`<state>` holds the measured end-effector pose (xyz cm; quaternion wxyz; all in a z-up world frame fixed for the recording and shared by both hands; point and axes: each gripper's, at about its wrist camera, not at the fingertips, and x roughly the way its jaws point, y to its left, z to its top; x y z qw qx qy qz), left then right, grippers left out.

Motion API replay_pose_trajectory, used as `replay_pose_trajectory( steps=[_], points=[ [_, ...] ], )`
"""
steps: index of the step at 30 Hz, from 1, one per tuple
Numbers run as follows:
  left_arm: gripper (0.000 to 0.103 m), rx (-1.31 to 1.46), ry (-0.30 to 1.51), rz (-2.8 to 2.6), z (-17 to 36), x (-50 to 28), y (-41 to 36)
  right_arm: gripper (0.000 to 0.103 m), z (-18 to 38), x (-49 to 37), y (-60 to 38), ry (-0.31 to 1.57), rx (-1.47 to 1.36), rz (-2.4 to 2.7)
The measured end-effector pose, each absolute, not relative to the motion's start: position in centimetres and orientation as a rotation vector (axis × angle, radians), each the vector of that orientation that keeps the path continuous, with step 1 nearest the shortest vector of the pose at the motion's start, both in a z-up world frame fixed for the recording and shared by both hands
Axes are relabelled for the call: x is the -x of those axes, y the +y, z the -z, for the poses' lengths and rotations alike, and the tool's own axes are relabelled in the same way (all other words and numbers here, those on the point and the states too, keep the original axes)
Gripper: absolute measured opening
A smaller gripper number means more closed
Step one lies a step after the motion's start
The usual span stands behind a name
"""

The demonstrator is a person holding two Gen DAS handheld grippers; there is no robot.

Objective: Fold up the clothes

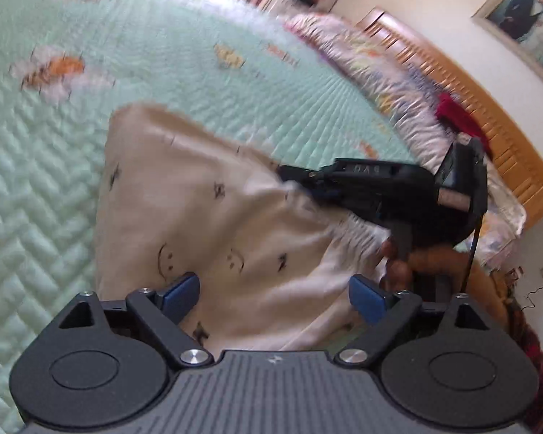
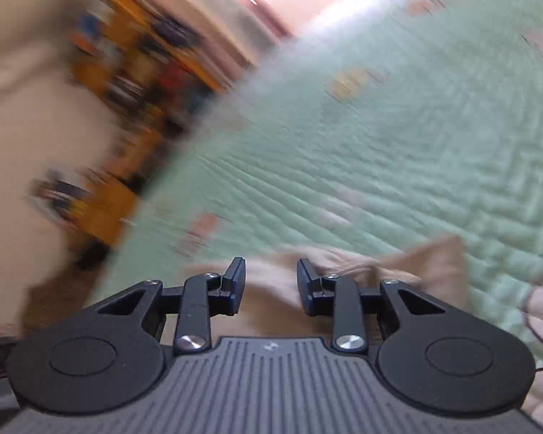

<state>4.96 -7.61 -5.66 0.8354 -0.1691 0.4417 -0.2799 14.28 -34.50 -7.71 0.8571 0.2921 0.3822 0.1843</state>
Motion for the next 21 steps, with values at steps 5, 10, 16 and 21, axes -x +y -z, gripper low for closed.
replay_pose_trajectory(
  steps=[5,10,16,21],
  points=[
    [0.090,0.324,0.912,0.576,5.1,-4.4,-7.7,0.008,7.3,-12.0,-35.8,0.720,-0.669,-0.397],
    [0.098,0.272,0.883,0.496,3.5,-4.1,-8.2,0.023,4.6,-7.0,-35.2,0.641,-0.563,-0.471],
    [0.098,0.198,0.989,0.294,1.8,-4.7,-9.1,0.037,4.2,-5.7,-33.2,0.739,-0.343,-0.400],
    [0.102,0.186,0.976,0.132,-1.9,-4.2,-8.4,0.076,-1.8,-4.4,-31.2,0.655,-0.243,-0.337]
  ],
)
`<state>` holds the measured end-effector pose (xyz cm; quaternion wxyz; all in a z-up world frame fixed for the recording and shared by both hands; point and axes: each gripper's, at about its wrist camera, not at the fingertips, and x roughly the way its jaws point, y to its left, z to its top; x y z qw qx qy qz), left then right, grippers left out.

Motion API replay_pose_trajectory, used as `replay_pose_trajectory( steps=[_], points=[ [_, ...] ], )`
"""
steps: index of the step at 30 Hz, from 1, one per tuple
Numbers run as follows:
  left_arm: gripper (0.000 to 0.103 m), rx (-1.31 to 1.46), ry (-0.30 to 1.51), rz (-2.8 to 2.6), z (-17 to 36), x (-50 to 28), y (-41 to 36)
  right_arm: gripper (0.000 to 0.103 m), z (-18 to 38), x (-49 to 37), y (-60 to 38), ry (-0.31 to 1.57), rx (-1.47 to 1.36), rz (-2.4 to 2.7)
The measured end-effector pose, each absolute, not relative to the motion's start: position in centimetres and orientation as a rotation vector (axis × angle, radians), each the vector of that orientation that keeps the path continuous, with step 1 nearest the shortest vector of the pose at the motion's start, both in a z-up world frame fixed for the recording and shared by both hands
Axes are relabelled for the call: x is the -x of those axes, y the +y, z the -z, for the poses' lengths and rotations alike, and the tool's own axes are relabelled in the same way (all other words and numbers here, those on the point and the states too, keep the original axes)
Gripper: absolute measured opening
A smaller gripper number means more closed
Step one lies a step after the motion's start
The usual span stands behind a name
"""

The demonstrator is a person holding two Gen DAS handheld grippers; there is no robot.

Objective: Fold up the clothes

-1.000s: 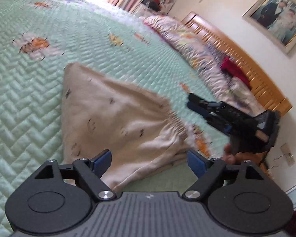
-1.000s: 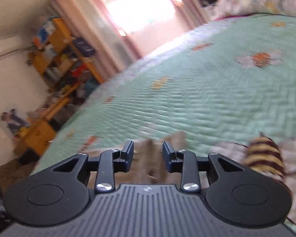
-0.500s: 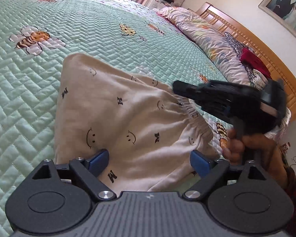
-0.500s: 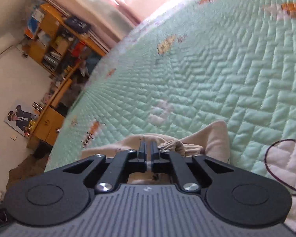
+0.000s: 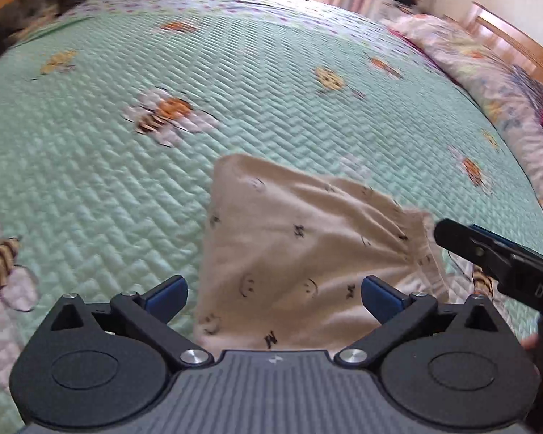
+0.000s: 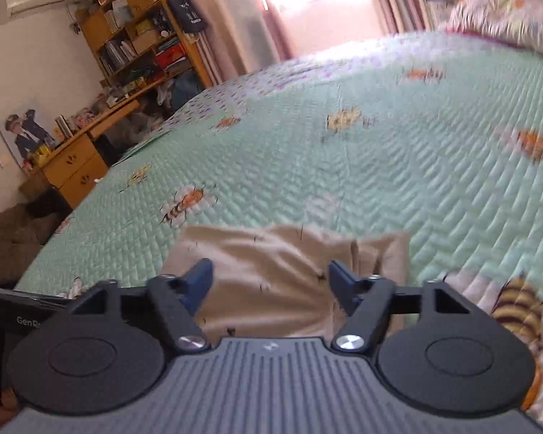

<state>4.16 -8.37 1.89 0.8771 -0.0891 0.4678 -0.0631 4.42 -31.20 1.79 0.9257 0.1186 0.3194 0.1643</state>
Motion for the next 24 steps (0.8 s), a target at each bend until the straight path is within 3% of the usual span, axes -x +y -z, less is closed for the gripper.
replay_pose_trajectory(
  steps=[11,24],
  points=[
    [0.102,0.123,1.085,-0.015,-3.0,-3.8,-7.1,0.082,-3.5,-5.2,-27.7,0.940,-0.161,-0.188],
    [0.102,0.085,1.267,-0.033,-0.8,-6.8,-7.8,0.082,-2.4,-6.5,-25.8,1.108,-0.050,-0.165]
  ],
)
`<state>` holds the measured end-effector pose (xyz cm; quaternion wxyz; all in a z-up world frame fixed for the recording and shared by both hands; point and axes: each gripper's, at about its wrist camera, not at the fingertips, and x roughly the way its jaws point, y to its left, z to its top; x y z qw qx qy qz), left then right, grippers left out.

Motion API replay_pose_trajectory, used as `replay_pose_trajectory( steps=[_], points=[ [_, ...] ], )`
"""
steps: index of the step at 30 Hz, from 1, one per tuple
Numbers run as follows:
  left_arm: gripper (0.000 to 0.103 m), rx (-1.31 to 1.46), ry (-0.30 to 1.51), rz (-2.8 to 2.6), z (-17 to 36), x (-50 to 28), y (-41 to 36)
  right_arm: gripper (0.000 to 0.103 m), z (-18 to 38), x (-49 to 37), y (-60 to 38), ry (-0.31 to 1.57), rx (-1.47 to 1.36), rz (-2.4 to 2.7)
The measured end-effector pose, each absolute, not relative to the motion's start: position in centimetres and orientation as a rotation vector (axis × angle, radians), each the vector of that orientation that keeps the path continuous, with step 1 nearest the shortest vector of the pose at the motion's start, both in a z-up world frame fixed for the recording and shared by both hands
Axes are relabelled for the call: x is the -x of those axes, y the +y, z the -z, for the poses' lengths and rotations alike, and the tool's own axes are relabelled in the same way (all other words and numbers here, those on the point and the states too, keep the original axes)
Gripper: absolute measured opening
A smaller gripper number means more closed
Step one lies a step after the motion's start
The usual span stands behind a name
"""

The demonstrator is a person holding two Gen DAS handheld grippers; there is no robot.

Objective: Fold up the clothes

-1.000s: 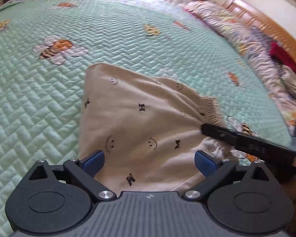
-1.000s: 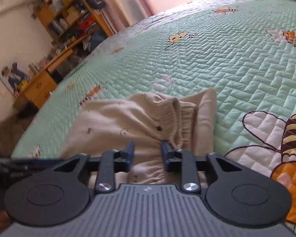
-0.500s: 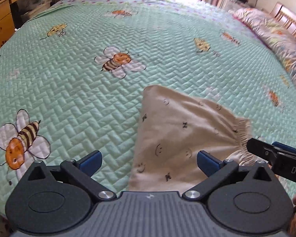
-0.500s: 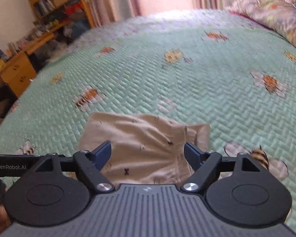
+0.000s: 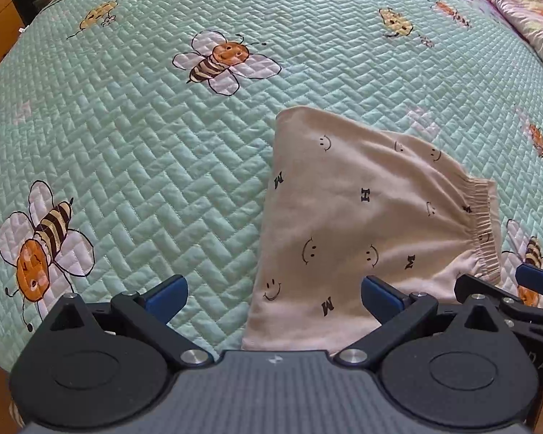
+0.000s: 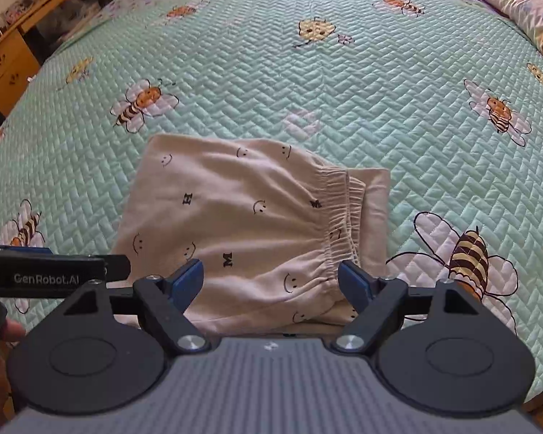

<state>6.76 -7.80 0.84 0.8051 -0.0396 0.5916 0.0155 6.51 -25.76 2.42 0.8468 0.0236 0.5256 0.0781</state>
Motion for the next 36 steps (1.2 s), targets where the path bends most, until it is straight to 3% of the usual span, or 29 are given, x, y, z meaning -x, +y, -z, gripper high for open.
replay_pose_trajectory(
  steps=[9,19,25,29,36],
  points=[
    [0.100,0.067,1.369,-0.006,0.6,-7.0,-8.5,0.082,-1.2,-7.0,-25.6,1.237,-0.063,-0.183],
    [0.100,0.111,1.373,-0.012,0.4,-6.8,-7.5,0.082,-1.5,-7.5,-25.5,1.241,-0.052,-0.240],
    [0.101,0.108,1.332,-0.002,-0.3,-6.4,-7.1,0.081,-3.8,-8.8,-30.3,0.978,-0.317,-0.401],
    [0.101,0.086,1.354,0.031,0.4,-5.8,-7.9,0.066,-2.5,-11.8,-30.7,0.963,-0.386,-0.472],
    [0.101,0.059,1.378,0.049,1.3,-5.7,-8.3,0.064,3.0,-16.7,-30.9,1.013,-0.398,-0.376]
  ],
)
